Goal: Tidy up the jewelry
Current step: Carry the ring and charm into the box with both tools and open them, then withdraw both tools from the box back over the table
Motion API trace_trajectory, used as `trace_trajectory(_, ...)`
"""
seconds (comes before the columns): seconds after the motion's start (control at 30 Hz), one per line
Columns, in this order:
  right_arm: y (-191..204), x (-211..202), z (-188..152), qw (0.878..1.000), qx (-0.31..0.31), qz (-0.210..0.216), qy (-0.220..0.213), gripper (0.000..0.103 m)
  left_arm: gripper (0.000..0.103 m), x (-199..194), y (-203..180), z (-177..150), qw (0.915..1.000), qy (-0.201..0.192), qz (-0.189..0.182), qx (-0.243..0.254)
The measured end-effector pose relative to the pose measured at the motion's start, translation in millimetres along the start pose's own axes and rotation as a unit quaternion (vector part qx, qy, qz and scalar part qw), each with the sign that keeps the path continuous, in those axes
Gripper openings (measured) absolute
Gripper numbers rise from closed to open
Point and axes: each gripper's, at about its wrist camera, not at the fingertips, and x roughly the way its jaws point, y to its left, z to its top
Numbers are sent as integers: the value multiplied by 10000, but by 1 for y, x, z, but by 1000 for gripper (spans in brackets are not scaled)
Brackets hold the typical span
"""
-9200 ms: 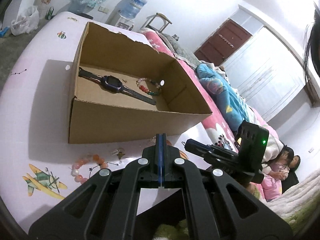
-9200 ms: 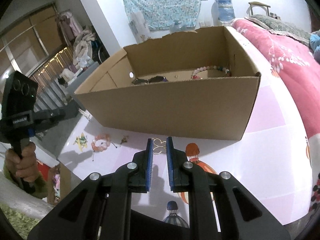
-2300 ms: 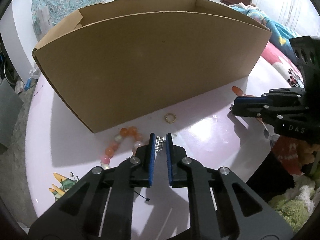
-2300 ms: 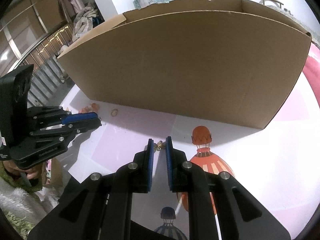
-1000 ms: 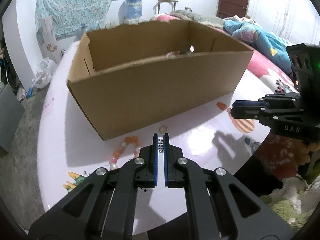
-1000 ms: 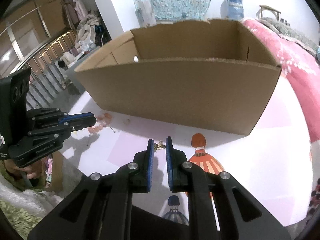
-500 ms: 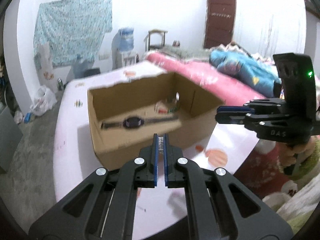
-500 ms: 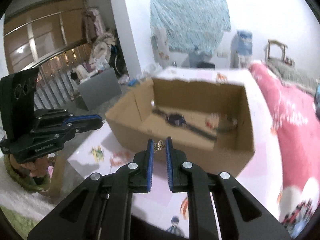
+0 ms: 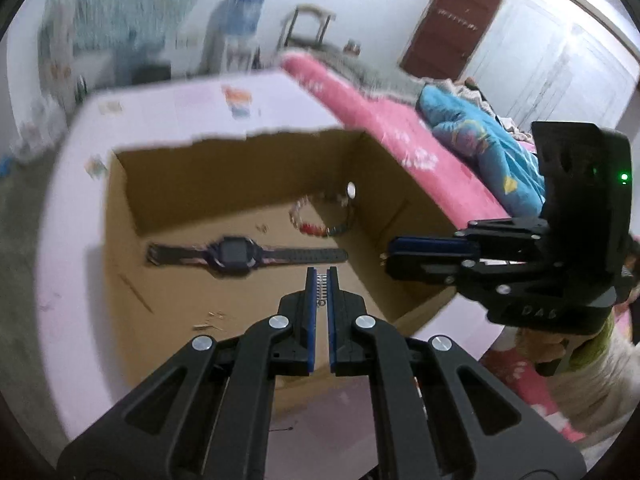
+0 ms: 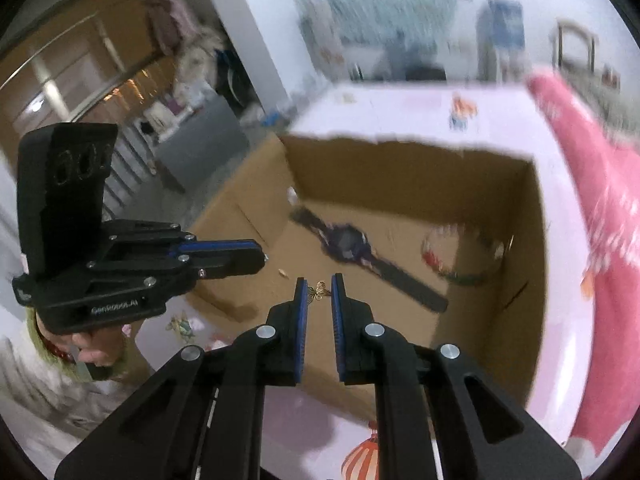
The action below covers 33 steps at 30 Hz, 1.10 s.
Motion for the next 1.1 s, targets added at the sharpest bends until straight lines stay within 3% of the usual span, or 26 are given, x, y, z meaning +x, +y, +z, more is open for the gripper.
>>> trace_trajectory(0.17,-15,27,6,9979,415,1,505,12,4,34,13,5,9984,456,-72,-328)
trace_trajectory(0.3,-21,38,6,9962,590,14,644,12,4,44,21,6,9972,548,-113,-489)
trace_trajectory(1.1,-32,25,11,9959,766,-304,377,13,7,41,27,9,9974,490,147,-499)
